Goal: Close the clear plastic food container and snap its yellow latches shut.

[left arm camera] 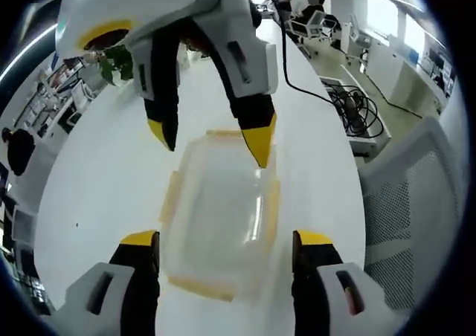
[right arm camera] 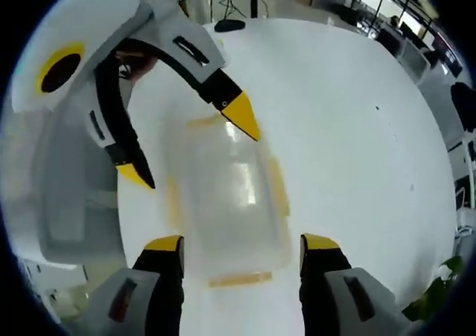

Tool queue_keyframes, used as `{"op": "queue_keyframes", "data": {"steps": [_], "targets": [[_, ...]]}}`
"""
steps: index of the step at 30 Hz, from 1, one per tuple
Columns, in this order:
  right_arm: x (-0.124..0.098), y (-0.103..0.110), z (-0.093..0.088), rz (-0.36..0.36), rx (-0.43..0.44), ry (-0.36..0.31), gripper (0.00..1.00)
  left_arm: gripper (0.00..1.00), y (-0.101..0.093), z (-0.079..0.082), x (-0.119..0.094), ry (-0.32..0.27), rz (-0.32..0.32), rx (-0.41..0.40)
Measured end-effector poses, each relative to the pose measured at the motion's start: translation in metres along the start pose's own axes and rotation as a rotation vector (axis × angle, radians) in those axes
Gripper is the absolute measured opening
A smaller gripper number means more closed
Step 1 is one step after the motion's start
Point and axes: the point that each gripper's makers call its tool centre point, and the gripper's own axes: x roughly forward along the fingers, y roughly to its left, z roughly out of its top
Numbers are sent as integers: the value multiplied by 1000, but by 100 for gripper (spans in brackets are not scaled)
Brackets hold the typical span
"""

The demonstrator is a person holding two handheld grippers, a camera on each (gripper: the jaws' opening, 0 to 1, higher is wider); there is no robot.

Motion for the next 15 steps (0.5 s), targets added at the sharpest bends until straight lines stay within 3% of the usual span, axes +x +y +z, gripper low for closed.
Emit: {"op": "queue_keyframes", "data": {"steps": [15], "targets": [[5, 6, -5, -29, -50, 17, 72, 79, 12, -22, 5, 57, -24, -3]]}}
